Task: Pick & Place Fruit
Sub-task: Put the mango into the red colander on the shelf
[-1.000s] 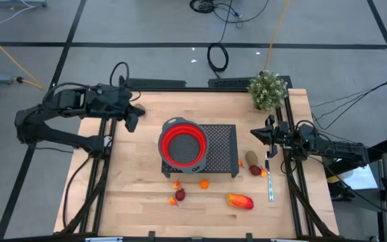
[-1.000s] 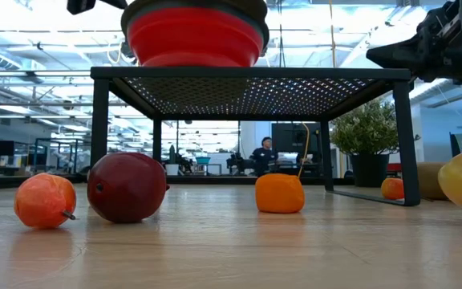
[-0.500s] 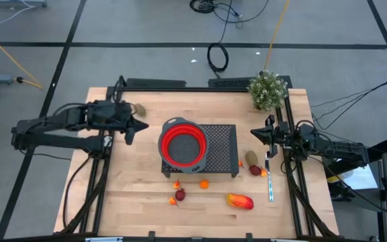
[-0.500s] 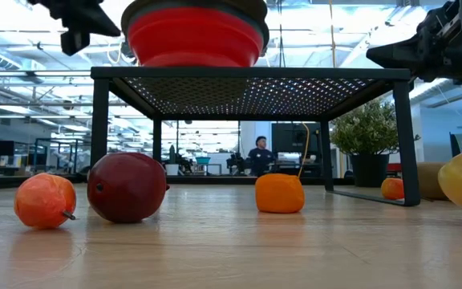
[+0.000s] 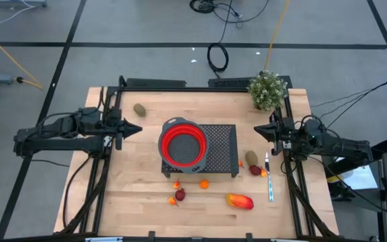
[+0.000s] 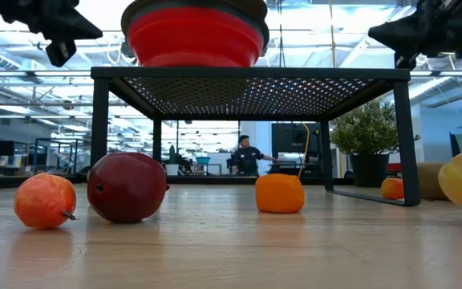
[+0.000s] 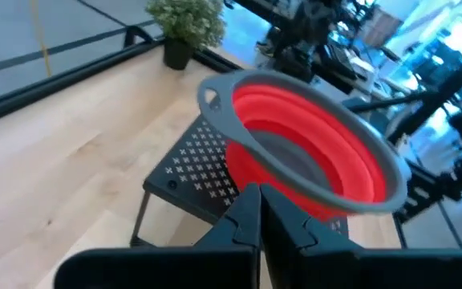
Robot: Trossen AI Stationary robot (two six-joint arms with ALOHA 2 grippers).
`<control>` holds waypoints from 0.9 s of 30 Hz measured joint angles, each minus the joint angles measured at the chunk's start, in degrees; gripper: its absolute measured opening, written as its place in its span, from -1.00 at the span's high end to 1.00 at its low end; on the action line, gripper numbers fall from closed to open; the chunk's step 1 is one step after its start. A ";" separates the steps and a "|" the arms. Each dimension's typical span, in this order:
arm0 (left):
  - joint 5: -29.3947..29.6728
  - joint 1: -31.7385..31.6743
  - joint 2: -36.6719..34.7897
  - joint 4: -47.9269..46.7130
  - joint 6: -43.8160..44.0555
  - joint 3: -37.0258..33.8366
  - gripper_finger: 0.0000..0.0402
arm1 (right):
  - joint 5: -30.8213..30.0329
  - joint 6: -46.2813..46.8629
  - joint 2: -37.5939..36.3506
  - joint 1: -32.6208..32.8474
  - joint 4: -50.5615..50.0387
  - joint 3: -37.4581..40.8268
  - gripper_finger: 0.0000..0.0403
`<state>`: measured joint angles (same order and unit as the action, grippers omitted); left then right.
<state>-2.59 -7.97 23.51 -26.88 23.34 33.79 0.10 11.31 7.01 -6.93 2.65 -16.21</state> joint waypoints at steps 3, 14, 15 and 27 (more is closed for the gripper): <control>-0.47 0.79 -1.96 2.17 -1.17 -2.06 0.99 | 0.02 0.00 3.82 1.06 -2.99 -3.41 1.00; -0.35 1.73 -9.02 3.13 -0.39 -8.65 0.99 | 0.17 -0.38 15.49 8.96 -14.52 -18.00 1.00; -0.15 1.73 -9.76 3.19 -0.22 -9.11 0.98 | 0.17 -0.27 16.55 9.98 -15.88 -19.19 1.00; 2.67 1.70 -15.04 1.74 0.54 -10.24 0.97 | 0.01 0.00 27.87 23.55 -25.27 -31.71 1.00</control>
<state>0.09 -6.26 8.47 -25.13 23.88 23.55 0.11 11.31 34.89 16.62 -22.61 -47.92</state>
